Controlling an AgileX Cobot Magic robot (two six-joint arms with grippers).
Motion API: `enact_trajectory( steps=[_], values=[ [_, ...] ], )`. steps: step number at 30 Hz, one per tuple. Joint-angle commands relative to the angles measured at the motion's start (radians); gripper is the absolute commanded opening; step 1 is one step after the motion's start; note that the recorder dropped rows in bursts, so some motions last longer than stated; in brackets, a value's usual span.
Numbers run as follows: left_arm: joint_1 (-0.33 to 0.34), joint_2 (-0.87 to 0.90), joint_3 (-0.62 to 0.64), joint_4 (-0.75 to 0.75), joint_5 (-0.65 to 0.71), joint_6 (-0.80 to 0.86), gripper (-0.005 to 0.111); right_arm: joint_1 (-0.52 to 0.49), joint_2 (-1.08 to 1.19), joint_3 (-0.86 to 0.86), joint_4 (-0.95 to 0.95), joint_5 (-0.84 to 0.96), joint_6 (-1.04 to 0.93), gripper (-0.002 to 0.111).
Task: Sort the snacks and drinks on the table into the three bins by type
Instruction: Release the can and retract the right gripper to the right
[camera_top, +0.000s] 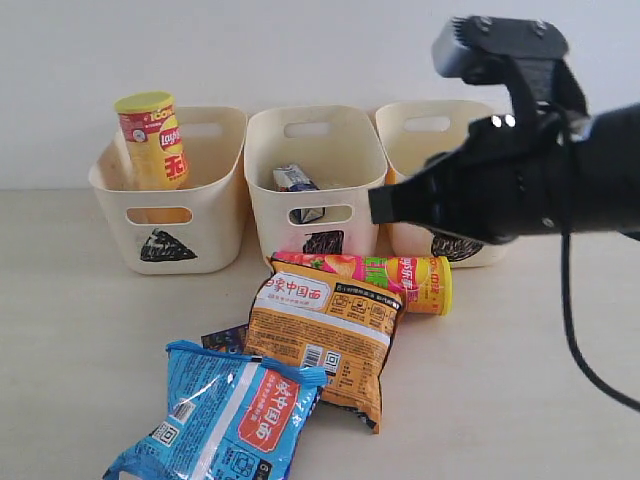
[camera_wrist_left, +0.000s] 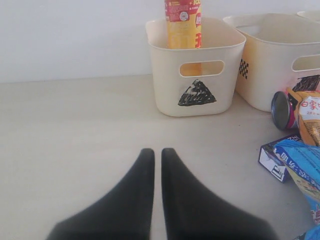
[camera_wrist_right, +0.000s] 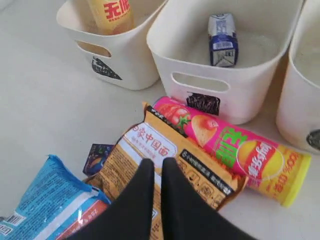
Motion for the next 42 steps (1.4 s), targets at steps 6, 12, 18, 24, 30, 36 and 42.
enact_trajectory(
  steps=[6,12,18,24,30,36,42],
  values=[
    [-0.003,-0.003,0.004,0.0,-0.008,-0.007,0.004,-0.005,-0.099,0.226,0.004,-0.036,0.252,0.001],
    [-0.003,-0.003,0.004,0.0,-0.008,-0.007,0.004,-0.005,-0.099,0.242,0.017,0.01,0.246,0.001],
    [-0.003,-0.003,0.004,0.0,-0.008,-0.007,0.004,-0.005,-0.101,0.317,0.037,-0.096,0.252,0.001],
    [-0.003,-0.003,0.004,0.0,-0.008,-0.007,0.004,-0.003,-0.101,0.343,0.037,-0.105,0.261,0.001],
    [-0.003,-0.003,0.004,0.0,-0.008,-0.007,0.004,-0.003,-0.101,0.344,0.037,-0.056,0.259,0.001],
    [-0.003,-0.003,0.004,0.0,-0.008,-0.007,0.004,-0.02,-0.091,0.296,0.063,0.047,0.231,0.001],
    [-0.003,-0.003,0.004,0.0,-0.008,-0.007,0.004,-0.235,0.06,0.171,0.508,0.431,-0.356,0.001]
  ],
)
